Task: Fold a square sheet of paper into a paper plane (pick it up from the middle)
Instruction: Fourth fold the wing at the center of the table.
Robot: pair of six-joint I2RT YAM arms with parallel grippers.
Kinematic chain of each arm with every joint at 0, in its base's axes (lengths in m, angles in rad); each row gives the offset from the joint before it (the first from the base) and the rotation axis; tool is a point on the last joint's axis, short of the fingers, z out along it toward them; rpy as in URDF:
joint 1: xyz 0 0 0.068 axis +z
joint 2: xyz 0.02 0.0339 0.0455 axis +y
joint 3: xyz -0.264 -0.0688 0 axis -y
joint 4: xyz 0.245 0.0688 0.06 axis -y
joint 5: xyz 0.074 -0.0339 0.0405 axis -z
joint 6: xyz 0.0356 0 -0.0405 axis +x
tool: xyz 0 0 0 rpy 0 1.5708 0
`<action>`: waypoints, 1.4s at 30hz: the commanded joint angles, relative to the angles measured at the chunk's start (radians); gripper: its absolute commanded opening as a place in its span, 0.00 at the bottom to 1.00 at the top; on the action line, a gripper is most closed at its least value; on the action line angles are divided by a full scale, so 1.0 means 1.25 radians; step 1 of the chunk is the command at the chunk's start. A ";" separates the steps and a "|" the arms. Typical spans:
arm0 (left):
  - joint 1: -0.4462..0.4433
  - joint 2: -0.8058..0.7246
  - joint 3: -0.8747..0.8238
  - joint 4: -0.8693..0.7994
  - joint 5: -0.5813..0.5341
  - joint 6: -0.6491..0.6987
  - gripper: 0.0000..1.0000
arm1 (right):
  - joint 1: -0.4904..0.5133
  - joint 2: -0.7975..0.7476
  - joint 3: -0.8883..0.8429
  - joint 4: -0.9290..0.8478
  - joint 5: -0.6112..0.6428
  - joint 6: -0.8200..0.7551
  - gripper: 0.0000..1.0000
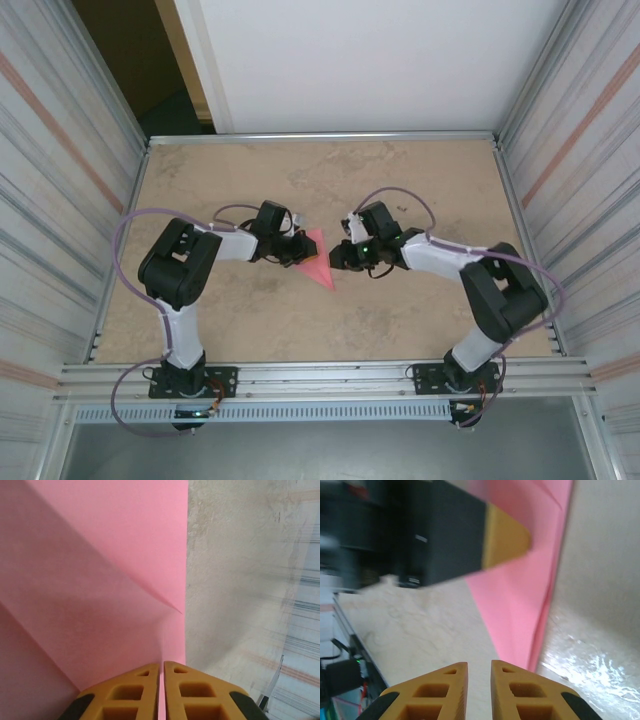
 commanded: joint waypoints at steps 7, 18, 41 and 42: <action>0.013 0.047 0.001 -0.086 -0.069 0.027 0.11 | 0.039 0.045 0.040 -0.044 0.041 -0.006 0.14; 0.012 0.056 0.023 -0.142 -0.070 0.045 0.11 | 0.061 0.185 0.110 -0.052 0.037 -0.003 0.08; 0.005 0.086 0.178 -0.365 -0.126 0.094 0.16 | 0.053 0.204 0.057 -0.111 0.038 -0.035 0.07; 0.005 0.092 0.179 -0.377 -0.133 0.091 0.15 | 0.052 0.198 0.054 -0.115 0.038 -0.038 0.07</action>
